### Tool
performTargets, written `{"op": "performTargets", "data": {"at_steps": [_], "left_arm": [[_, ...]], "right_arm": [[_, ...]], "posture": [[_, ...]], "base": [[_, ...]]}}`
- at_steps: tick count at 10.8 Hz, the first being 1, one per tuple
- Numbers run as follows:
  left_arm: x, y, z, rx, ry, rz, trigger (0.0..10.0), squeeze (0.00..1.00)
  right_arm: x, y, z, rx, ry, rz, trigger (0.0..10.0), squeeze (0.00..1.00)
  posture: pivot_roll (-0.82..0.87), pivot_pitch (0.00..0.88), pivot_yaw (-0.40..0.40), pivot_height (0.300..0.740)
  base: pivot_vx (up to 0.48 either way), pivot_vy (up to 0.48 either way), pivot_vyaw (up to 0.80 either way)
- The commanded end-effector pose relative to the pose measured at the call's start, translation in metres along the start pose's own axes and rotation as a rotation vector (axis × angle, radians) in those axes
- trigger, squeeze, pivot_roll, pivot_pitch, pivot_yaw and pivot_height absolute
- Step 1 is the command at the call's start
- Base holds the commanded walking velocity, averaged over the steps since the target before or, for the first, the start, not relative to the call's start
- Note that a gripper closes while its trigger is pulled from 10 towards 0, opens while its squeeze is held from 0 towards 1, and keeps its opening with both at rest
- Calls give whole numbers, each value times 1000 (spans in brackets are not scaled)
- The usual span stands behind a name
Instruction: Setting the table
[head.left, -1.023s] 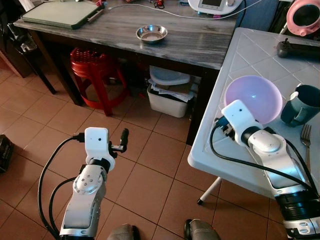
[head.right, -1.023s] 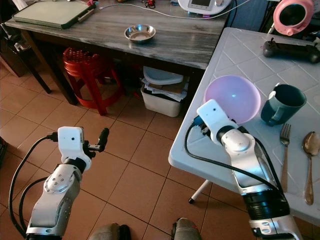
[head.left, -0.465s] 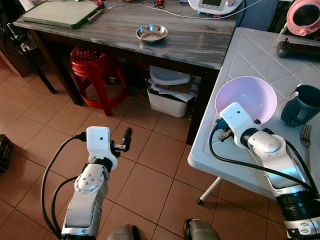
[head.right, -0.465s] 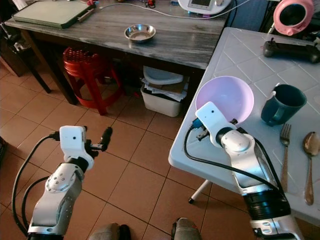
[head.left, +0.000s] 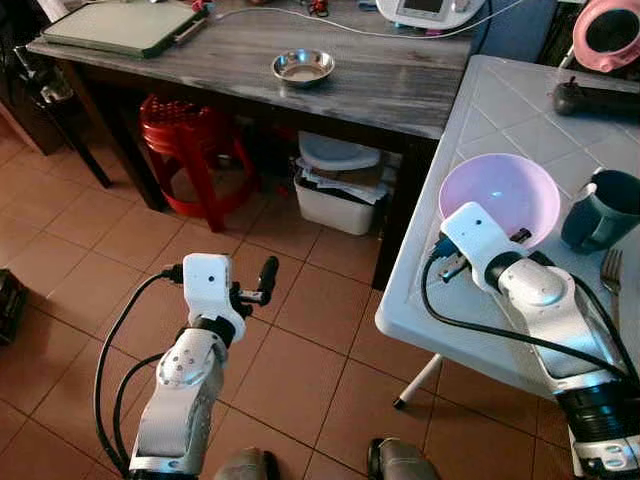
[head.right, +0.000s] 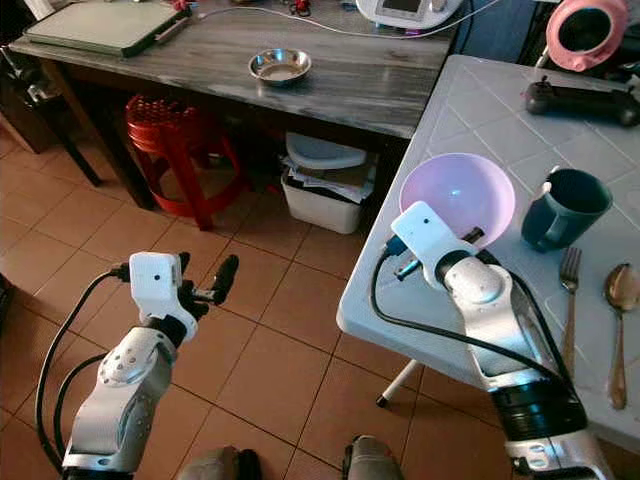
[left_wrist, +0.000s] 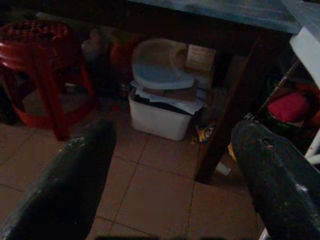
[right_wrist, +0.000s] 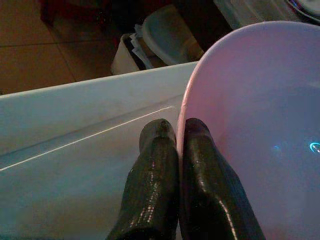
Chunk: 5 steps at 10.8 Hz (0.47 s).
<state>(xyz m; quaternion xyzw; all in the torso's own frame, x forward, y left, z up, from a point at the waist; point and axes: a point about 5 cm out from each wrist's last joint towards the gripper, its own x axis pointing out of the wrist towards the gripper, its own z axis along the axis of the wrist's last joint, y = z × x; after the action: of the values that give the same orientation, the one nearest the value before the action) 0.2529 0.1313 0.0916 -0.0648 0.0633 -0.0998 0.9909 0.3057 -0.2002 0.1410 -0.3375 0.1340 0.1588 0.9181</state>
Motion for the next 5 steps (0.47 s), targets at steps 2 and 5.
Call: {"op": "performTargets", "data": {"at_steps": [2, 5], "left_arm": [[-5, 6, 1, 13, -13, 33, 10000, 0], [-4, 15, 0, 66, -26, 102, 10000, 0]], "right_arm": [[-1, 16, 10, 12, -84, 7, 0, 0], [-6, 28, 51, 119, -362, -82, 2157, 0]], "posture": [[-49, 78, 67, 740], [-54, 54, 82, 740]], "base": [[0, 0, 0], [0, 475, 0]]}}
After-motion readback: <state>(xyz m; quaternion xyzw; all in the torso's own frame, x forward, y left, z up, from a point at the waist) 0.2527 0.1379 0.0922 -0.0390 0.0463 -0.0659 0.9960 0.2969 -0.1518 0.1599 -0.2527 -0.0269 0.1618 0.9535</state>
